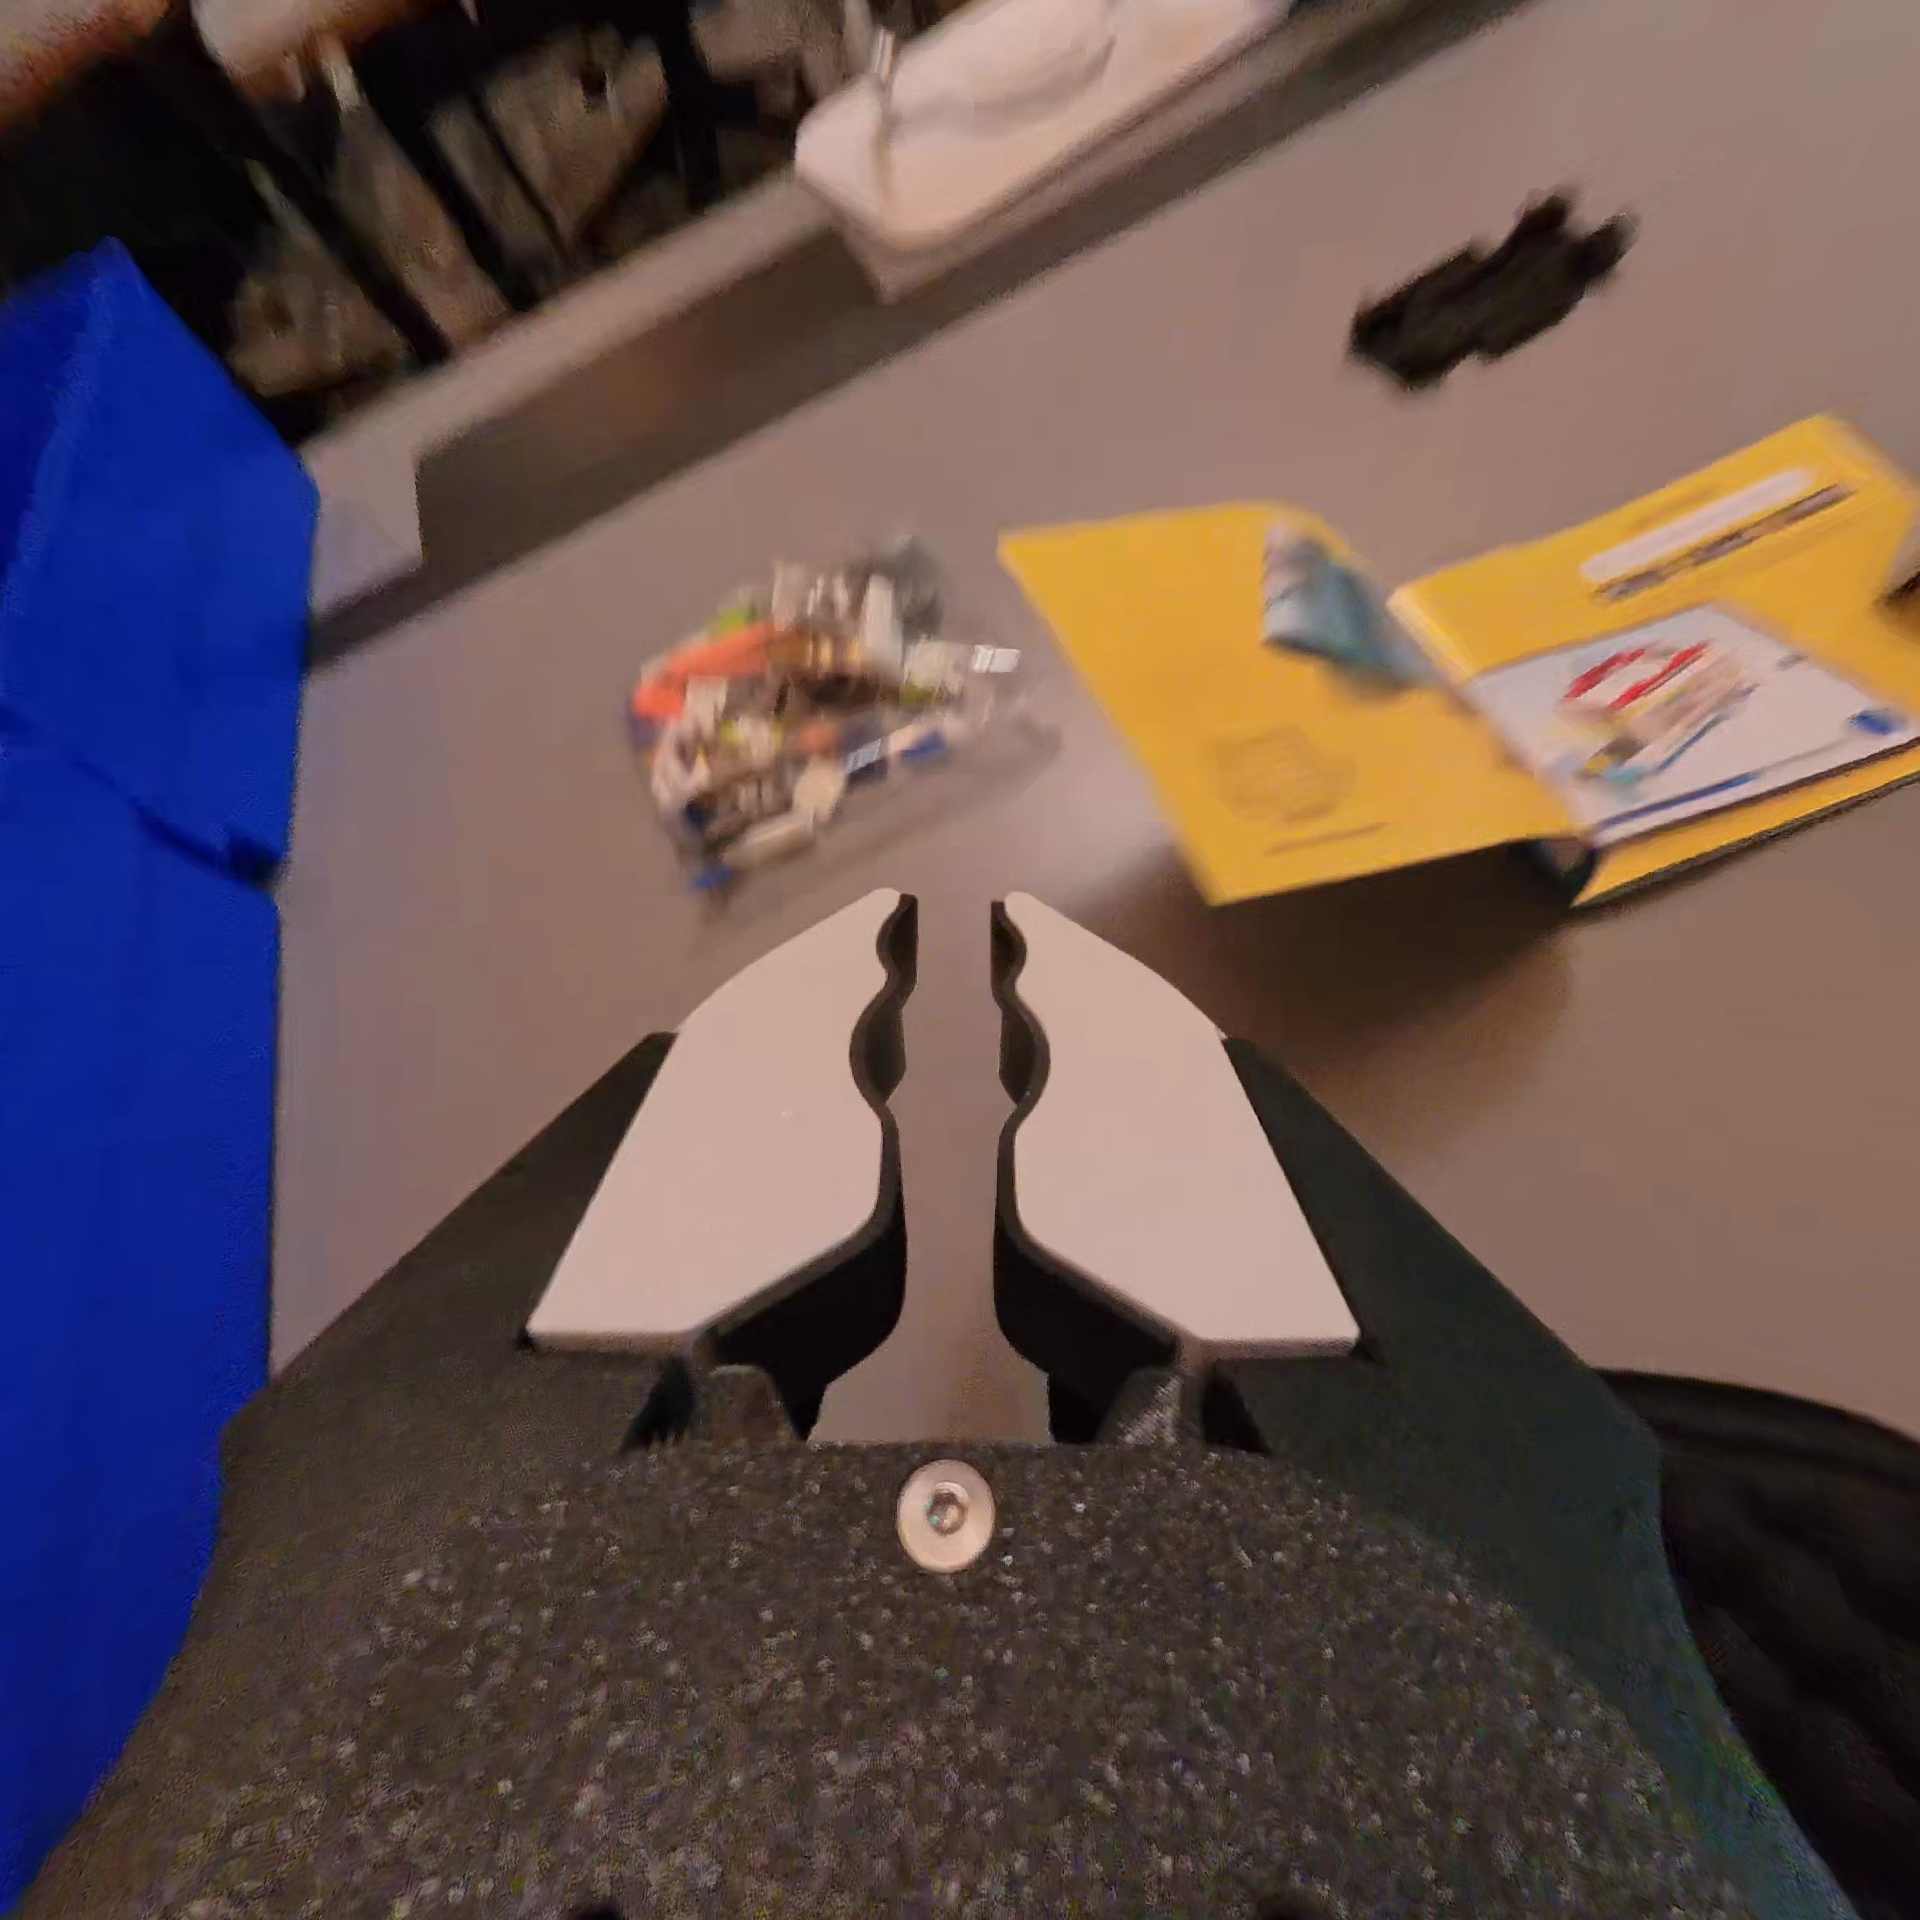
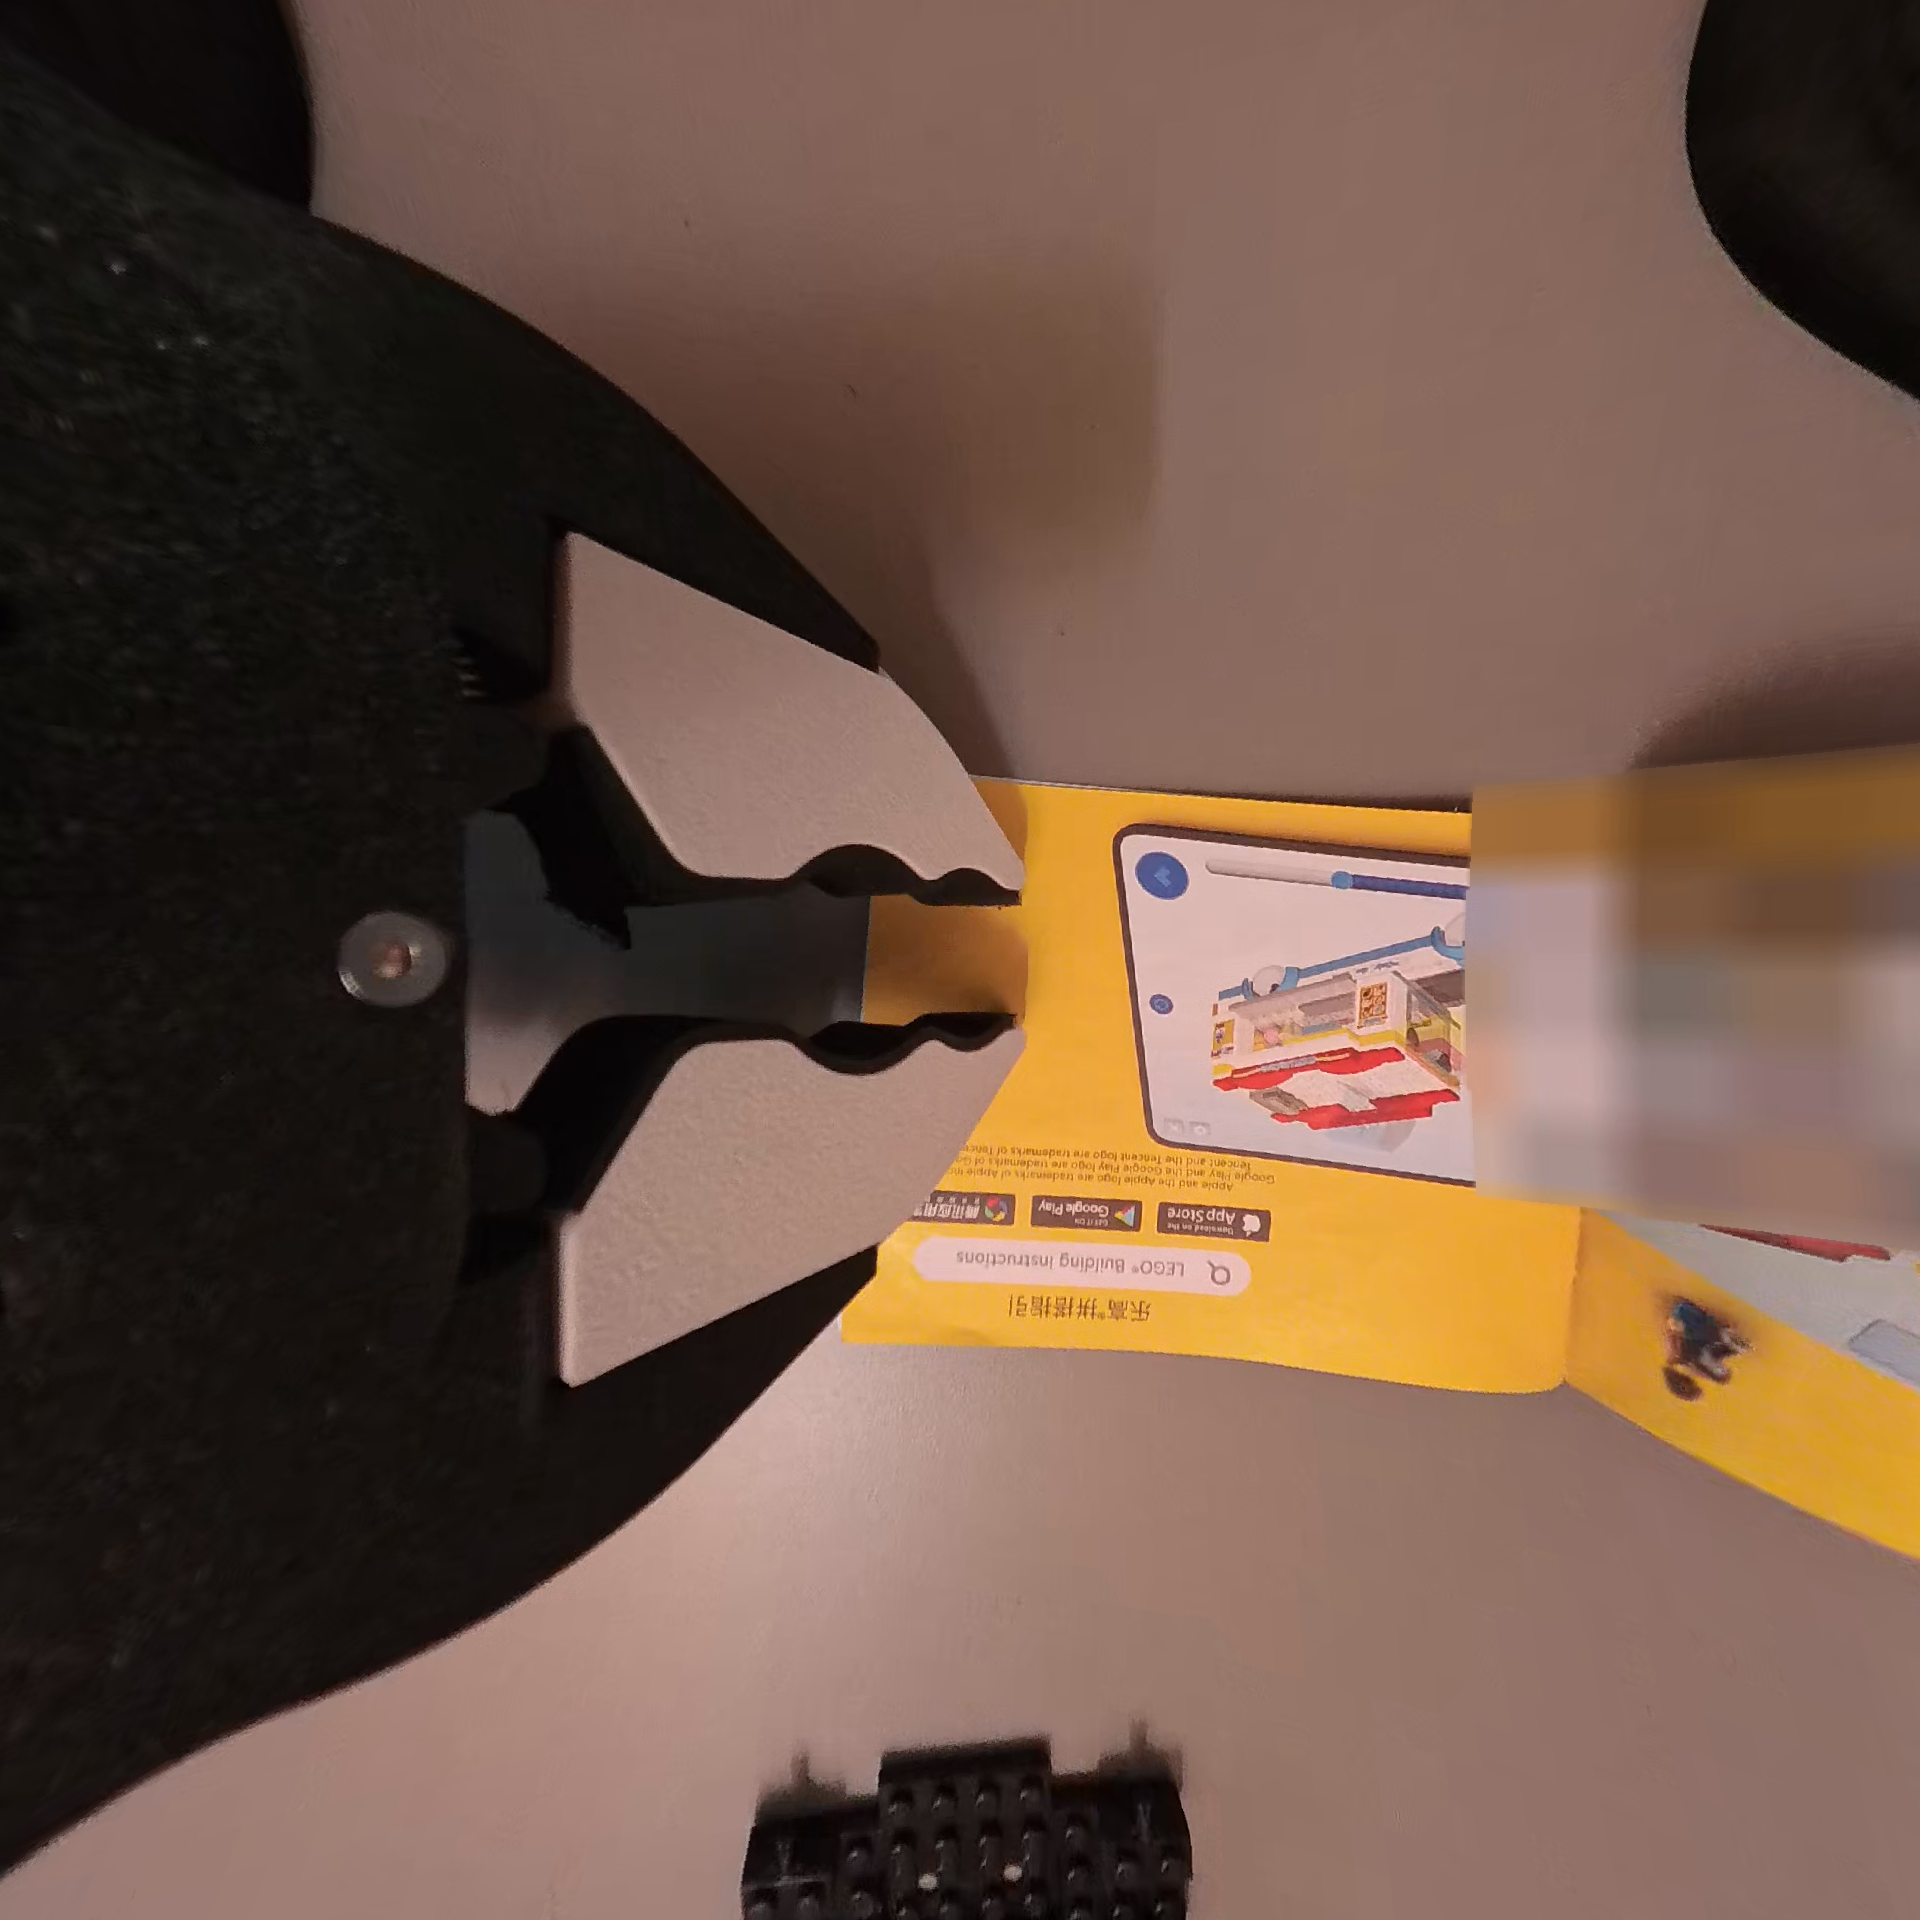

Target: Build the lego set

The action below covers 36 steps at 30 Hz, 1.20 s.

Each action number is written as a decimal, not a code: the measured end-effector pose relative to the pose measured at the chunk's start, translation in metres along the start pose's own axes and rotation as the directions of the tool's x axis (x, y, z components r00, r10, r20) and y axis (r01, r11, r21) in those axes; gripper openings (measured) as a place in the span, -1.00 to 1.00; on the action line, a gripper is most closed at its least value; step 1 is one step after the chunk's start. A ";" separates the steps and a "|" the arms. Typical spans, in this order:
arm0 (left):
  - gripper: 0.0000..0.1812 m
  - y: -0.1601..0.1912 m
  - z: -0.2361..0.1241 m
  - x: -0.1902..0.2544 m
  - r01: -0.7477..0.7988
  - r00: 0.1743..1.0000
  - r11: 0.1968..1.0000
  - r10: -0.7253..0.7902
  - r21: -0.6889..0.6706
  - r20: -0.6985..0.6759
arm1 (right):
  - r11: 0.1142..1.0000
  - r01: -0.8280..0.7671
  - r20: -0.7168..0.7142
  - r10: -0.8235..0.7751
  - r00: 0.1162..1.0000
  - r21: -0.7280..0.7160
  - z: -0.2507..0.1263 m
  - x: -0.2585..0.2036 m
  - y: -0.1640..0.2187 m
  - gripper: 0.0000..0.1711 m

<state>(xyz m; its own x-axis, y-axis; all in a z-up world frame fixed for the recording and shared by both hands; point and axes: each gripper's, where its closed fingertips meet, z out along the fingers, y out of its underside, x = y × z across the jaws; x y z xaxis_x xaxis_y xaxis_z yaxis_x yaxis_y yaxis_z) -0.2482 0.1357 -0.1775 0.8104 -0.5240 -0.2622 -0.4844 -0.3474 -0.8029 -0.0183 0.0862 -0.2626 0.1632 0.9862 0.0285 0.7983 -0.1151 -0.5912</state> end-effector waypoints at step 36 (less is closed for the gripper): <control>-0.83 0.024 0.054 0.107 -0.590 0.783 0.802 0.540 -0.094 -0.309 | 0.950 0.264 0.082 -0.254 0.964 -0.168 -0.014 -0.006 0.002 -1.00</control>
<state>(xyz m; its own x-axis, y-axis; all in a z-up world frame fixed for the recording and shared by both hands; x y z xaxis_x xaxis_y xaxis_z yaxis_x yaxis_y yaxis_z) -0.1556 0.1128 -0.2538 0.2708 -0.8381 -0.4735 -0.8976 -0.0420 -0.4389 -0.0096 0.0780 -0.2525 -0.0926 0.9894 0.1115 0.8986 0.1313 -0.4188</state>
